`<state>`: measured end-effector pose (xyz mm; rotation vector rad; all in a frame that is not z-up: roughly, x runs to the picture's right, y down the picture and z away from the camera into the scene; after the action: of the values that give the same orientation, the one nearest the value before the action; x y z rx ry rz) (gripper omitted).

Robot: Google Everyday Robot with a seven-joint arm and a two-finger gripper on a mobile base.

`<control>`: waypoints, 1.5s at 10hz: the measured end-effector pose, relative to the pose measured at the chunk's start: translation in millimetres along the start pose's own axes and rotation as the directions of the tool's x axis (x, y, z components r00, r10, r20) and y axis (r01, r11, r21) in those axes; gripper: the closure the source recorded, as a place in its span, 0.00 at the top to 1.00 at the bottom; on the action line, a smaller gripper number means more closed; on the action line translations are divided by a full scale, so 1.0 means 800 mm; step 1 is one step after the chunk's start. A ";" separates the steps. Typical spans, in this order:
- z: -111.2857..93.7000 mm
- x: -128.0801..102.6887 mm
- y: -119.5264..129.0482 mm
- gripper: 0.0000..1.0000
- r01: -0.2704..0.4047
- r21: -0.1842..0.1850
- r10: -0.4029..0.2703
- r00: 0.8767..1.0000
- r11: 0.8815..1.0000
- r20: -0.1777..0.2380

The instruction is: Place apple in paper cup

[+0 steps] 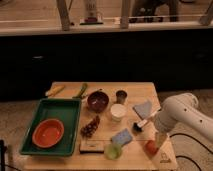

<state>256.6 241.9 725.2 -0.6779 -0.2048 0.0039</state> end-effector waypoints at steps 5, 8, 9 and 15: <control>0.032 0.009 0.033 0.80 0.002 0.028 -0.004 0.998 1.000 0.055; 0.060 0.014 0.040 0.62 0.009 0.016 -0.010 0.998 1.000 0.069; 0.067 0.015 0.039 0.50 0.011 0.011 -0.012 0.997 1.000 0.074; 0.070 0.020 0.029 0.00 0.034 0.005 -0.035 0.997 0.999 0.070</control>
<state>263.3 296.1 756.1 -0.6705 -0.2838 -0.0049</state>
